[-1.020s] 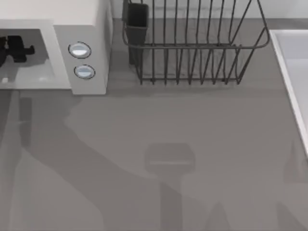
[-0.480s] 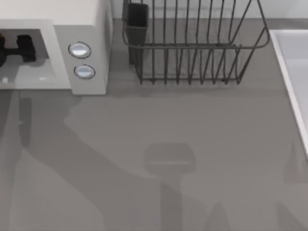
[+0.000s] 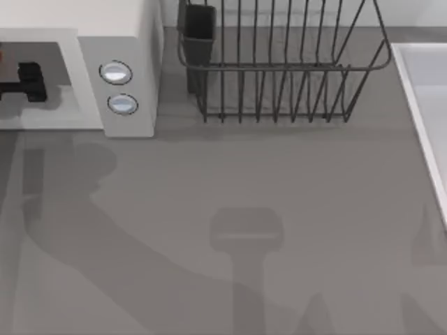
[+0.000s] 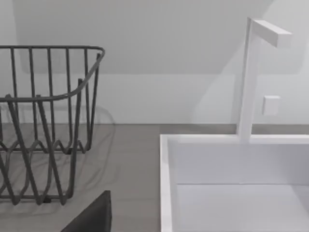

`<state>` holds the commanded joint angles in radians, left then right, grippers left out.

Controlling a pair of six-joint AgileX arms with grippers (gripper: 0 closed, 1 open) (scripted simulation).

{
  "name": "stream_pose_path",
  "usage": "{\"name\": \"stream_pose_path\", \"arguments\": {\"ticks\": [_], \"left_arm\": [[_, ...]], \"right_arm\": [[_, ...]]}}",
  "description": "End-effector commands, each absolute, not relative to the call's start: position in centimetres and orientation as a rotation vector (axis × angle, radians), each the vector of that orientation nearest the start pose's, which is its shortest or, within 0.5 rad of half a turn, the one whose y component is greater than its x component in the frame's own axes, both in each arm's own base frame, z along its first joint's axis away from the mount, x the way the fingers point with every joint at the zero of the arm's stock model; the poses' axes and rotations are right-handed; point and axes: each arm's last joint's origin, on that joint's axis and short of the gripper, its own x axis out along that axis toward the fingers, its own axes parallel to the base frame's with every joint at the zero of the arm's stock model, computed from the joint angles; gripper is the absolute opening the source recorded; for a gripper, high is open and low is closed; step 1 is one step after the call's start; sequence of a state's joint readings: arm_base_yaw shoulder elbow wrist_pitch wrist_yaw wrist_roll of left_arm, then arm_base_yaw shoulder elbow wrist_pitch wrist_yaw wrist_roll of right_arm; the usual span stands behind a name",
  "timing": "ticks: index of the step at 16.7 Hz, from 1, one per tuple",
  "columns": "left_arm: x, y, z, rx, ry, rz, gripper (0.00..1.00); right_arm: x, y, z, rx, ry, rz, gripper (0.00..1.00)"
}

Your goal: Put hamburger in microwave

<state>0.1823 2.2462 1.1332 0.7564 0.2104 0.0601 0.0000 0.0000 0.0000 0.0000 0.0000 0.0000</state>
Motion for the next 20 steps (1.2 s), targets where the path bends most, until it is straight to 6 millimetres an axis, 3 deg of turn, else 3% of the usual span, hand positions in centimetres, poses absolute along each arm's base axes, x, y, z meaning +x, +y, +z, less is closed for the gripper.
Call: {"name": "stream_pose_path", "arguments": {"ticks": [7, 10, 12, 17, 20], "left_arm": [[31.5, 7.8, 6.9, -0.035, 0.391, -0.017, 1.0], [28.1, 7.6, 7.1, -0.031, 0.378, -0.014, 1.0], [27.2, 7.6, 7.2, -0.027, 0.368, -0.012, 1.0], [27.2, 7.5, 7.1, -0.028, 0.371, -0.015, 1.0], [27.6, 7.7, 8.6, -0.022, 0.352, -0.01, 1.0]], "right_arm": [[10.6, -0.1, 16.0, 0.0, 0.0, 0.0, 1.0], [10.6, -0.1, 16.0, 0.0, 0.0, 0.0, 1.0], [10.6, -0.1, 16.0, 0.0, 0.0, 0.0, 1.0], [10.6, -0.1, 16.0, 0.0, 0.0, 0.0, 1.0], [10.6, -0.1, 16.0, 0.0, 0.0, 0.0, 1.0]]}}
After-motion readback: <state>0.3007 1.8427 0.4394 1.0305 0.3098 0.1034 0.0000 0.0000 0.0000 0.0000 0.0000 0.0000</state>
